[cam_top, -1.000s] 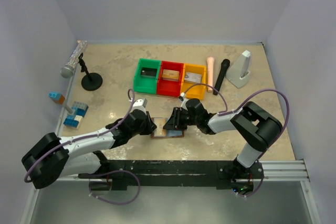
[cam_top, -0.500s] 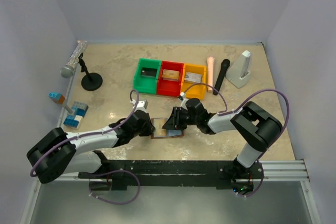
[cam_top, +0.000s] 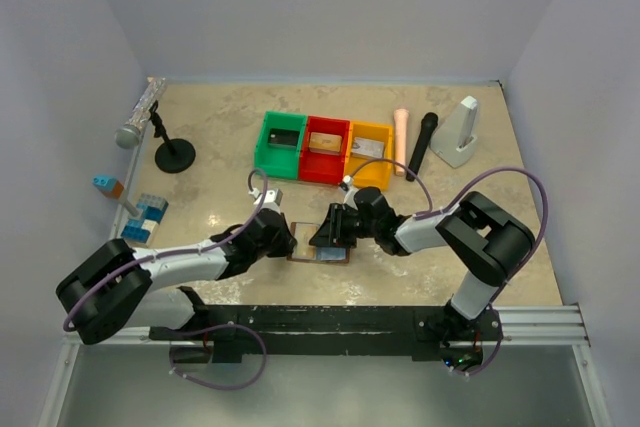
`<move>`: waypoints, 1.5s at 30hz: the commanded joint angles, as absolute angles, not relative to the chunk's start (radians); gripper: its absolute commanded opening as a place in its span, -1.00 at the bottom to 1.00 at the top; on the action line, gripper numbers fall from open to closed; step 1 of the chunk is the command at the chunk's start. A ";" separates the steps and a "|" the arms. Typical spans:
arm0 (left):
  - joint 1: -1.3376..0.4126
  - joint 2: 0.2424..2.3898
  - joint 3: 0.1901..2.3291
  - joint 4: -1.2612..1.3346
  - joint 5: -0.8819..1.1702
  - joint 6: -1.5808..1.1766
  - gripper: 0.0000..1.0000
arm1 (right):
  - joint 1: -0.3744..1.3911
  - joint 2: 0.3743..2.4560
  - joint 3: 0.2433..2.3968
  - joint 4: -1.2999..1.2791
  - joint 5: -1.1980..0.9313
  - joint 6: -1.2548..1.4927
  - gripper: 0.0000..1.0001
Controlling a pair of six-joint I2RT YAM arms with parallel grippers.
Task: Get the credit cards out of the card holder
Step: Remove the credit card from the card holder.
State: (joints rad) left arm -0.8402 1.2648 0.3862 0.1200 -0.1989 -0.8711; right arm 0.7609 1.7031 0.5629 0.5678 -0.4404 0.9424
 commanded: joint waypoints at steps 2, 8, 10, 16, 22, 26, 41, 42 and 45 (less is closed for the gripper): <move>-0.847 1.302 0.364 0.150 -0.169 -0.877 -0.74 | 0.769 1.709 0.583 0.628 -0.468 0.948 -0.26; -0.848 1.269 0.360 0.141 -0.178 -0.876 -0.74 | 0.770 1.703 0.583 0.560 -0.439 0.933 -0.25; -0.847 1.261 0.361 0.135 -0.179 -0.876 -0.74 | 0.769 1.703 0.584 0.535 -0.428 0.930 -0.25; -0.847 1.246 0.354 0.126 -0.184 -0.879 -0.74 | 0.762 1.703 0.591 0.473 -0.403 0.922 -0.25; -0.847 1.236 0.350 0.124 -0.184 -0.884 -0.73 | 0.762 1.713 0.601 0.433 -0.397 0.922 -0.22; -0.847 1.236 0.342 0.132 -0.183 -0.888 -0.72 | 0.762 1.721 0.606 0.422 -0.393 0.931 -0.20; -0.847 1.256 0.295 0.187 -0.150 -0.919 -0.72 | 0.758 1.769 0.595 0.554 -0.442 0.976 -0.17; -0.848 1.256 0.291 0.192 -0.149 -0.920 -0.72 | 0.756 1.772 0.597 0.554 -0.442 0.977 -0.17; -0.847 1.258 0.281 0.202 -0.144 -0.923 -0.72 | 0.755 1.775 0.595 0.571 -0.448 0.983 -0.17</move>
